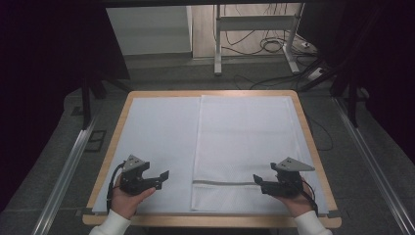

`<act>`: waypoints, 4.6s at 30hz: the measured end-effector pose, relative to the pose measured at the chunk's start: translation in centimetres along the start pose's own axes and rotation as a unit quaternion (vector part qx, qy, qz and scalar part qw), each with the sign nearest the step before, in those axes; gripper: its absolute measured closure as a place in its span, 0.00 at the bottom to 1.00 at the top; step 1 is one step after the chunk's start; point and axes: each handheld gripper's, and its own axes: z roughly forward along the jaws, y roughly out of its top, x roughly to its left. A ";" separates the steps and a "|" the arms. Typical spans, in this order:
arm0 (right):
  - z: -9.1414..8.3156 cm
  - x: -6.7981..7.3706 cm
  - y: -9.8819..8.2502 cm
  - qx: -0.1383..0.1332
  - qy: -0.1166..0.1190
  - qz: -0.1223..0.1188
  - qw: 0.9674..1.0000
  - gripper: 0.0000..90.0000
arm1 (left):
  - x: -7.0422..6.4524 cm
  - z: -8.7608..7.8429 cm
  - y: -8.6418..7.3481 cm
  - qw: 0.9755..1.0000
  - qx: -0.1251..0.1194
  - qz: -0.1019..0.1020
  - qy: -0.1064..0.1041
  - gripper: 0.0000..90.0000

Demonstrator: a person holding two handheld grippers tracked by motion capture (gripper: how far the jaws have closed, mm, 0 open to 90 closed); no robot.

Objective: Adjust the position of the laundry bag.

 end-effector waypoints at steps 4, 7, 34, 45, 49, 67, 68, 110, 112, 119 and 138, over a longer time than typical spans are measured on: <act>0.0 0.3 0.0 0.001 0.001 -0.006 1.000 0.22 | -0.2 0.1 0.0 1.000 0.004 0.012 0.005 0.18; -0.1 0.4 -0.2 0.003 0.001 -0.008 1.000 0.22 | -0.4 0.2 0.2 1.000 0.023 0.010 -0.005 0.19; -0.7 0.2 -1.1 0.009 -0.024 -0.023 0.999 0.24 | -2.6 2.3 2.0 0.999 0.046 0.002 -0.014 0.24; -0.3 0.0 -0.9 0.011 -0.028 -0.021 0.999 0.24 | -3.7 2.9 2.7 0.998 0.049 0.004 -0.027 0.24; -0.3 0.0 -0.9 0.010 -0.030 -0.021 0.999 0.24 | -4.3 3.5 3.4 0.999 0.039 0.003 -0.037 0.25; -0.5 -0.4 -0.9 0.009 -0.044 -0.009 0.999 0.24 | -5.2 5.6 4.1 0.995 0.079 -0.005 -0.054 0.25; -0.5 -0.4 -0.9 0.007 -0.045 -0.010 0.999 0.24 | -5.4 5.8 4.1 0.995 0.082 -0.005 -0.057 0.25; -1.1 -0.5 -0.8 -0.008 -0.060 -0.016 0.998 0.25 | -6.3 9.7 3.1 0.978 0.153 -0.052 -0.128 0.43; -1.4 -0.7 -0.7 -0.012 -0.065 -0.012 0.998 0.25 | -6.4 9.9 3.0 0.978 0.155 -0.052 -0.128 0.48; -1.4 -0.8 -0.7 -0.013 -0.066 -0.012 0.998 0.25 | -6.5 10.1 3.0 0.981 0.151 -0.041 -0.113 0.62; -1.5 -1.0 -0.3 -0.015 -0.069 -0.007 0.997 0.25 | -7.0 10.4 2.7 0.988 0.132 0.009 -0.077 0.99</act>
